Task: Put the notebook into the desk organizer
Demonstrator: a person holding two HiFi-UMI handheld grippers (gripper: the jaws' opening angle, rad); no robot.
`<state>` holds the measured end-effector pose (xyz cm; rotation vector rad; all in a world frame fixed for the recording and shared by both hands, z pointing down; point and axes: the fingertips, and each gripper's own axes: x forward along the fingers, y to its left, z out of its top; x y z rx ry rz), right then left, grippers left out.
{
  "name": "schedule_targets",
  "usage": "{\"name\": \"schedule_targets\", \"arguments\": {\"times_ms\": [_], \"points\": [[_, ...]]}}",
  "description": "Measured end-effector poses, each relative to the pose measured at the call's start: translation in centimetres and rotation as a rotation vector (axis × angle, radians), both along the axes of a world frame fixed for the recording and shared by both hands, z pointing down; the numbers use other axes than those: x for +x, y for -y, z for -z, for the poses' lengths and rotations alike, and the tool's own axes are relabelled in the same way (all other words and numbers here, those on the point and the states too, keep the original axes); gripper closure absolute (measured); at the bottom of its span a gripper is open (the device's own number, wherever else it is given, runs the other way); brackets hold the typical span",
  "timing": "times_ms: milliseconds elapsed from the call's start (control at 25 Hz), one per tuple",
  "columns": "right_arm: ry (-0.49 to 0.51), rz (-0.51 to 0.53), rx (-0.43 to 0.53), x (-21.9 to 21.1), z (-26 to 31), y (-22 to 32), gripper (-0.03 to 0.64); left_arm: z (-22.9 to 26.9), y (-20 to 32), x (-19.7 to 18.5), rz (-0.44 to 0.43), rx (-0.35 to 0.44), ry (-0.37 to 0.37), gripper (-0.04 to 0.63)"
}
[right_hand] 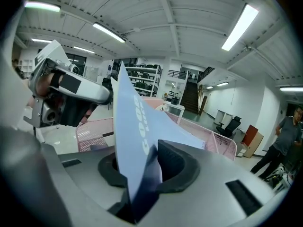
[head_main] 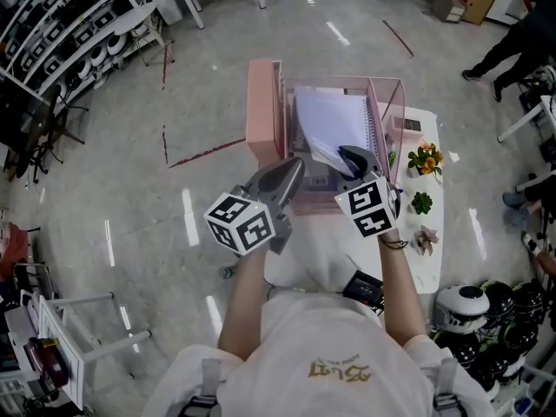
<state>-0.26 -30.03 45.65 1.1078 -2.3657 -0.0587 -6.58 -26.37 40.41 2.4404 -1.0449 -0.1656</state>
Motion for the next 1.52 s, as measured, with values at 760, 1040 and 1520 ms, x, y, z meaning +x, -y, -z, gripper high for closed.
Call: {"name": "schedule_targets", "arguments": {"times_ms": [760, 1040, 1520], "points": [[-0.097, 0.138, -0.118, -1.6, -2.1, -1.5, 0.340, -0.1, -0.1, -0.1, -0.009, -0.008, -0.006, 0.578], [-0.136, 0.158, -0.122, -2.0, -2.5, -1.8, 0.307, 0.0, -0.2, -1.4, 0.029, 0.000, 0.010, 0.578], [-0.115, 0.271, -0.234, -2.7, -3.1, -3.1, 0.259, -0.5, -0.9, -2.4, 0.028, -0.014, 0.012, 0.578]]}}
